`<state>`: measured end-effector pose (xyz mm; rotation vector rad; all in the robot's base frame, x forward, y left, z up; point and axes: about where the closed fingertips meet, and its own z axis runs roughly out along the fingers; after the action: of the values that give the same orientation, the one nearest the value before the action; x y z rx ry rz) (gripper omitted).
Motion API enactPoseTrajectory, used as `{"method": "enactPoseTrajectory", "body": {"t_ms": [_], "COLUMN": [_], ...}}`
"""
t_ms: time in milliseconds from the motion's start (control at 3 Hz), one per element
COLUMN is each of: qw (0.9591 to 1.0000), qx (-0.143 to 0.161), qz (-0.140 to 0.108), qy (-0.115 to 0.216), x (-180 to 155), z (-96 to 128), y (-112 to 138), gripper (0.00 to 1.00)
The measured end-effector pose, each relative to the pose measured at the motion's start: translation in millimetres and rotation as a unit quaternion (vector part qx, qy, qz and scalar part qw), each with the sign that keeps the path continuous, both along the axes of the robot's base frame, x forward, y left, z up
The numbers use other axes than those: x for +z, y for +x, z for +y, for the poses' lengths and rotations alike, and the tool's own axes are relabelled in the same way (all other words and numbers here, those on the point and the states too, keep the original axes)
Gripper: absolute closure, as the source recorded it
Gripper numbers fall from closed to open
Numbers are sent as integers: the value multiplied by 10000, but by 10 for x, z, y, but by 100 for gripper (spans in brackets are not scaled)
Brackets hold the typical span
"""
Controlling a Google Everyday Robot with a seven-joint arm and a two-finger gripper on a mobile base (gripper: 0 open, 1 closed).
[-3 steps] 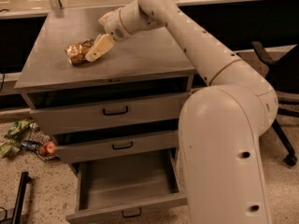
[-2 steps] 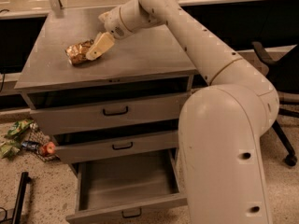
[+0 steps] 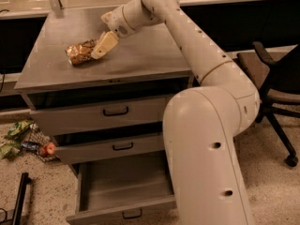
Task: Place orange can into bottom drawer
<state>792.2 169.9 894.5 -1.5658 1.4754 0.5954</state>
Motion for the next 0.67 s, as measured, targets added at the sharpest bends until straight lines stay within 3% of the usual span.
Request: {"method": "enactPoseTrajectory", "body": {"t_ms": [667], "qw": [9992], "qx": [264], "qz": [282], "qy": [-81], "x": [-259], "z": [154], "y": [143], "gripper": [0]}}
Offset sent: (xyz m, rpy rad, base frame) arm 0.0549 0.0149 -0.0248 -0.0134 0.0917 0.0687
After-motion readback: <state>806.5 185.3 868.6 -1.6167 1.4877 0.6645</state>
